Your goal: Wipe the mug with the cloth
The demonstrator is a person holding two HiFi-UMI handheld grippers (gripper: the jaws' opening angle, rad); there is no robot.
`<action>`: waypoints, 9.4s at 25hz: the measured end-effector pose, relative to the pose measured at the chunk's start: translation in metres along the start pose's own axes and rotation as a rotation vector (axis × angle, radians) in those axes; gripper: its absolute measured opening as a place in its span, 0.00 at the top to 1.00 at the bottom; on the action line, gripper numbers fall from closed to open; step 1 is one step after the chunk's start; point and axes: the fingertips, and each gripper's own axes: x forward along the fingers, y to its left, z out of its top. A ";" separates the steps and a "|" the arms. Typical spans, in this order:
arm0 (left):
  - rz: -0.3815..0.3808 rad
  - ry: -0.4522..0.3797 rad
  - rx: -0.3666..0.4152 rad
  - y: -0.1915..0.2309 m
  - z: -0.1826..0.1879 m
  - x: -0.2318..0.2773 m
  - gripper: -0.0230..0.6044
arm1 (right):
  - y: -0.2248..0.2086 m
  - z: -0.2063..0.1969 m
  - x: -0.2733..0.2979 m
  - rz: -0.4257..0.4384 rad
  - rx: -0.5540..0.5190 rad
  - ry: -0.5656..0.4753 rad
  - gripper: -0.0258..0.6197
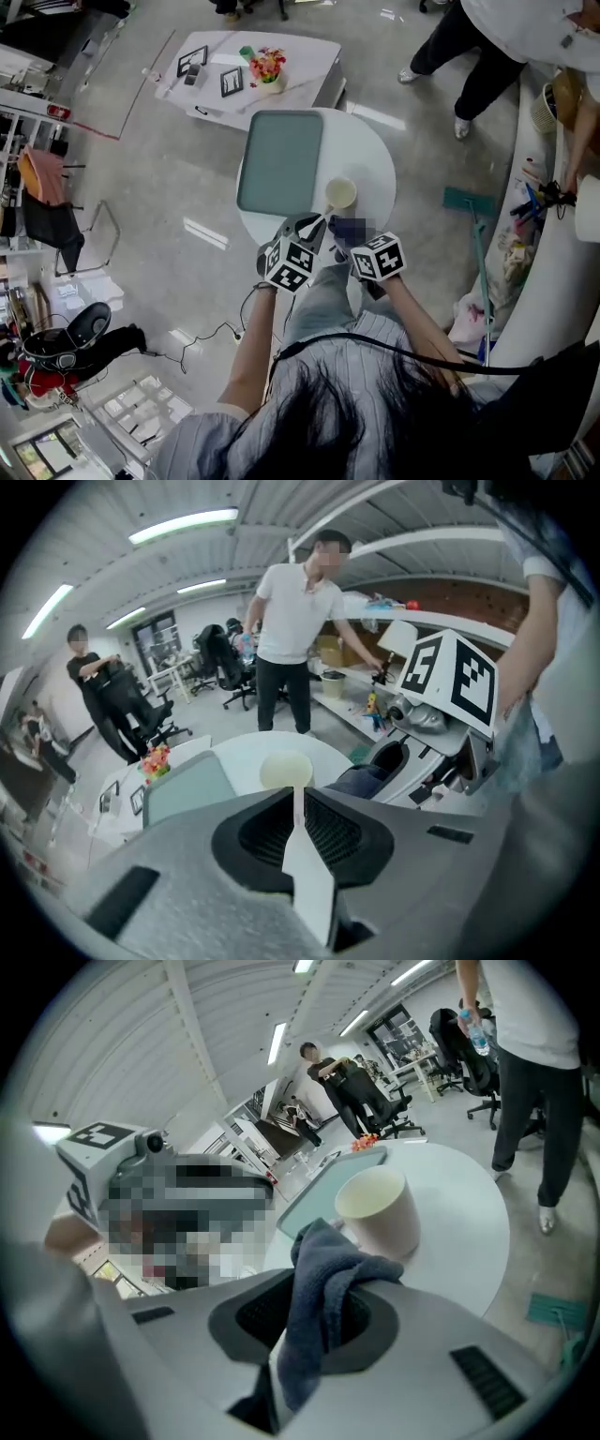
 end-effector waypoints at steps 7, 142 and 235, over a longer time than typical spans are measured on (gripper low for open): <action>-0.130 0.043 0.283 0.005 0.007 0.024 0.93 | -0.006 0.000 0.012 0.000 0.055 0.021 0.84; -0.440 0.410 1.243 -0.012 -0.032 0.091 0.90 | -0.082 0.020 -0.017 -0.105 -0.038 0.134 0.84; -0.542 0.293 1.082 -0.032 -0.034 0.091 0.89 | -0.108 0.083 -0.011 -0.044 -0.531 0.339 0.84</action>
